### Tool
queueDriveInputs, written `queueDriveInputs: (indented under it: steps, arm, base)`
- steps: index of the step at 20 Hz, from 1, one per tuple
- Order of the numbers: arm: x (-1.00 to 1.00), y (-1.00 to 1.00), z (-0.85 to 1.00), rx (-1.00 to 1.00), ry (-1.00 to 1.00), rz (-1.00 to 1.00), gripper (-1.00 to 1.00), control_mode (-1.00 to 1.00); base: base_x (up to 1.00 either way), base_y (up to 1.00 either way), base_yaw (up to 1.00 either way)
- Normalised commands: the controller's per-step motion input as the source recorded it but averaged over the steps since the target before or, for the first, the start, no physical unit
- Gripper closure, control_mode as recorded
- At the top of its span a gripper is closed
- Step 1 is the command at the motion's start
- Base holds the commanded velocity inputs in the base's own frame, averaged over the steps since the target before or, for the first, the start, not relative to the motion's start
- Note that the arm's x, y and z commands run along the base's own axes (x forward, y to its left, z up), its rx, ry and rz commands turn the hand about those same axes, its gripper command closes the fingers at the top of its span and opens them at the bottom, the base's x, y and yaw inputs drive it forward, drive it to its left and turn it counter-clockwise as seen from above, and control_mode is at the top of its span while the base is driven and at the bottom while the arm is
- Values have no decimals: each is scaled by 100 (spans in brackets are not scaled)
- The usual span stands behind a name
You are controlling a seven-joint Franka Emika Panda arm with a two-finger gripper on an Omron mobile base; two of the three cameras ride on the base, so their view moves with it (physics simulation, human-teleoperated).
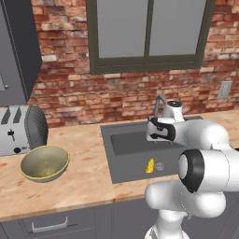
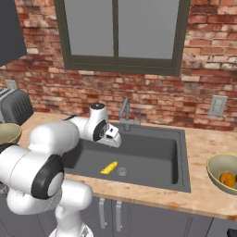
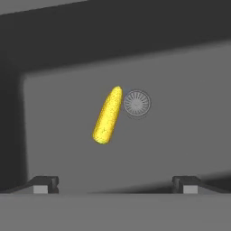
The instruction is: Pick the oranges from the cabinet and place them in one bowl. Pick the corn from the sink and place it in the other bowl.
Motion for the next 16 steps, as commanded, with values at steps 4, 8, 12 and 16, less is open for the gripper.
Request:
queueDriveInputs:
  steps: [4, 8, 12, 16]
  arm:
    - [20, 0, -25, 0, 16, -5, -100, -100]
    - [10, 0, -34, 3, 14, -3, -100, -100]
    - [2, 0, -47, 9, 17, -1, -100, -100]
    - [0, 0, -39, 11, 19, 0, -100, -100]
  base:
    - [0, 0, 0]
    - [0, 0, 0]
    - [0, 0, 0]
    - [0, 0, 0]
